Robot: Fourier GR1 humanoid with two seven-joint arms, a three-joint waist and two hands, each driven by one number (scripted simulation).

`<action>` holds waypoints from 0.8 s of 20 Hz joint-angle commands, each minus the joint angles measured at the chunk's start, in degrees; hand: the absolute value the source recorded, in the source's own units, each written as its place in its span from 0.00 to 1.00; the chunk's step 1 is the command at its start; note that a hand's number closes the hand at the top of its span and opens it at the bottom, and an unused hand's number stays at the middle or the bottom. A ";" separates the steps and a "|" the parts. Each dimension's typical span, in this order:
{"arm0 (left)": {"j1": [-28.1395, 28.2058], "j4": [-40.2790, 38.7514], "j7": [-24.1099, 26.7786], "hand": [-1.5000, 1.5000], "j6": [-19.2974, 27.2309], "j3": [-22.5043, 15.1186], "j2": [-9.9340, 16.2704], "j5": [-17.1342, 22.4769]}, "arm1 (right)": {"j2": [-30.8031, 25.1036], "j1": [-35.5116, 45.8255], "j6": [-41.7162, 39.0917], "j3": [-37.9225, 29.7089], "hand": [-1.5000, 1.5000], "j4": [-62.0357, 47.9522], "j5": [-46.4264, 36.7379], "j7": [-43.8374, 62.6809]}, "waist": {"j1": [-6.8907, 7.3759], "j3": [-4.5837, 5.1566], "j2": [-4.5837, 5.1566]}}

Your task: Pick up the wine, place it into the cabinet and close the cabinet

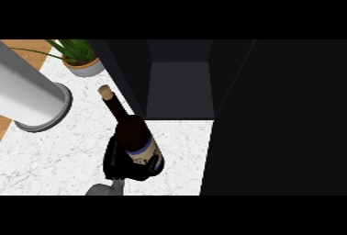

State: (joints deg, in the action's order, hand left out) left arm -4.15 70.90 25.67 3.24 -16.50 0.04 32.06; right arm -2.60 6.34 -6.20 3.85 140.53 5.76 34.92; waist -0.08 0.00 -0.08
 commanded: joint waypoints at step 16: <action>-11.10 -15.56 10.01 1.00 7.95 -8.29 -0.04 12.05 | 0.13 -2.77 -2.28 -1.18 0.00 -1.45 4.04 -3.72 | -0.10 0.01 0.08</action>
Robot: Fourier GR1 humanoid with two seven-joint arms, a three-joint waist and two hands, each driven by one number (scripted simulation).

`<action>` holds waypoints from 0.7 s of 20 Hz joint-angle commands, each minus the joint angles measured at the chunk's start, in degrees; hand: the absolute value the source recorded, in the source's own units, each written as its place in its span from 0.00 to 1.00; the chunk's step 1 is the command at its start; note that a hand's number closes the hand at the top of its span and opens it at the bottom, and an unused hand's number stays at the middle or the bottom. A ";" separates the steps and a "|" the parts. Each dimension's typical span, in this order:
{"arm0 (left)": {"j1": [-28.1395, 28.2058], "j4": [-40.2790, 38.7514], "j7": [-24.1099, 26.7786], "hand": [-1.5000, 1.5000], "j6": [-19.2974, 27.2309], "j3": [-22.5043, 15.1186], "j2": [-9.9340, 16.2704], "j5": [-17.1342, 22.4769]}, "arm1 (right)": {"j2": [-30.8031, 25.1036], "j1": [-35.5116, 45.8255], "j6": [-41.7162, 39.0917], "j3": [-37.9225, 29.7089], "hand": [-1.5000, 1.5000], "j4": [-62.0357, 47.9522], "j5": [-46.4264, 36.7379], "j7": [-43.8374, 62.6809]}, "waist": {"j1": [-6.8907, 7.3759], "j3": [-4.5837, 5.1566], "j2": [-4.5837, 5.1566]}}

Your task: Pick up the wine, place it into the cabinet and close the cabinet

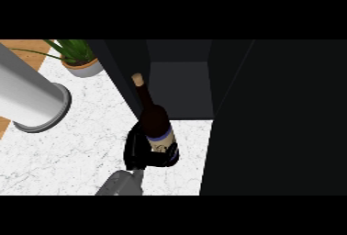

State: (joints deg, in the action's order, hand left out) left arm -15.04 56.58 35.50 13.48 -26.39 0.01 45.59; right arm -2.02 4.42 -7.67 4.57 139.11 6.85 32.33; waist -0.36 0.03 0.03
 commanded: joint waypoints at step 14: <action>-17.51 -13.80 2.23 1.00 2.28 0.63 -0.01 9.30 | 0.36 -4.31 -2.89 -1.20 0.00 -2.60 3.42 -6.18 | -0.11 -0.03 0.01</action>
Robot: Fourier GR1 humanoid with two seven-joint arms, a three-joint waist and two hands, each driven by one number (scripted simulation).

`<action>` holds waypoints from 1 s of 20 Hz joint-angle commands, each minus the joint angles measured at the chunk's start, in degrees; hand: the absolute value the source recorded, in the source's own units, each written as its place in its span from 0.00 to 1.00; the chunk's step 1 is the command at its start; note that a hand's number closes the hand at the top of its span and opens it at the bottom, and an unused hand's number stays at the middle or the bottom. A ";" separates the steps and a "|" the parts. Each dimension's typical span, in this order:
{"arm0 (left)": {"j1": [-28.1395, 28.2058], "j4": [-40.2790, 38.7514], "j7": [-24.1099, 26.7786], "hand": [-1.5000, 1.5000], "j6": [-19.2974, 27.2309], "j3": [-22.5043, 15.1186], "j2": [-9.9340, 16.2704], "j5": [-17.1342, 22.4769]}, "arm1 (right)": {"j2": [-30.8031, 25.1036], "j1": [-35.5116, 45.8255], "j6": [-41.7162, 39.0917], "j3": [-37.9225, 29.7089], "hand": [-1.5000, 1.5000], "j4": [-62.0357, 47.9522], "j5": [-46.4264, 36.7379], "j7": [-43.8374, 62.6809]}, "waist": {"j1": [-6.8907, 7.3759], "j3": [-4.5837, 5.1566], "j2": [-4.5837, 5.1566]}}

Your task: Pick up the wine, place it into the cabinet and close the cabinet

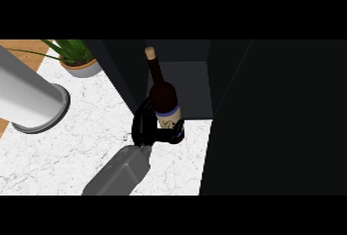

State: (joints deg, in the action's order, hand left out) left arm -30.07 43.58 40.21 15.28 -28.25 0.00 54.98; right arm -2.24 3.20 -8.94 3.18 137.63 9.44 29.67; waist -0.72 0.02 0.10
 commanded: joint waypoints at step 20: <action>-26.12 -23.13 -4.63 1.00 -0.76 8.06 0.00 7.18 | -0.62 -1.98 -3.06 -0.67 0.00 -4.26 0.33 -6.18 | -0.86 -0.03 0.32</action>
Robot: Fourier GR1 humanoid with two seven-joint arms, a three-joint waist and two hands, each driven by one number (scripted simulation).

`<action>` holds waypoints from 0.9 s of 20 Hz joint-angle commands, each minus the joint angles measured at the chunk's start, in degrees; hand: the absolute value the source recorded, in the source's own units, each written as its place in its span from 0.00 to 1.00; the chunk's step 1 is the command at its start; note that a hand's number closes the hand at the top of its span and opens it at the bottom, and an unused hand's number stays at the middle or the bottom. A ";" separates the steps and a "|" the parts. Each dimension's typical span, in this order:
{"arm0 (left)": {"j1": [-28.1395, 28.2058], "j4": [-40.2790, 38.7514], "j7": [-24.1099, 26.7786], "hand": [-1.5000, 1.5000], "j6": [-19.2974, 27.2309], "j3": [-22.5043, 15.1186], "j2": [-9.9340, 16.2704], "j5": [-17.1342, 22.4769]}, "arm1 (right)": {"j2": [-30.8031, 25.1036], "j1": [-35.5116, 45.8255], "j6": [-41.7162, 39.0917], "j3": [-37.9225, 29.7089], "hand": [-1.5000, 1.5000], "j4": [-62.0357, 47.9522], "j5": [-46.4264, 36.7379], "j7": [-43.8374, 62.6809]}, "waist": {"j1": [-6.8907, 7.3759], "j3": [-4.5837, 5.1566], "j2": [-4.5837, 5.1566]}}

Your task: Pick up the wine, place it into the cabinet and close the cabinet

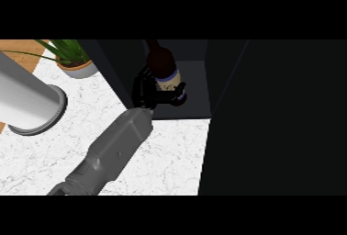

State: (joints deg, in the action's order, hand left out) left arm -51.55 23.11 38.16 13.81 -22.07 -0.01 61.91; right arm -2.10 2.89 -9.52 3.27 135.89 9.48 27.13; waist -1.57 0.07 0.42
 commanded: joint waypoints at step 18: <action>-6.28 -9.04 0.09 1.00 0.75 0.02 0.01 6.54 | 0.20 0.87 -1.87 2.60 0.00 -1.70 0.54 -2.02 | -5.03 0.02 1.26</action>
State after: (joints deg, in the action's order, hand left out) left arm -59.70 14.02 37.15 14.42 -21.64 0.08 66.43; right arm -1.90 4.51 -10.77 4.72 133.80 10.29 25.39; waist -5.21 0.06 1.33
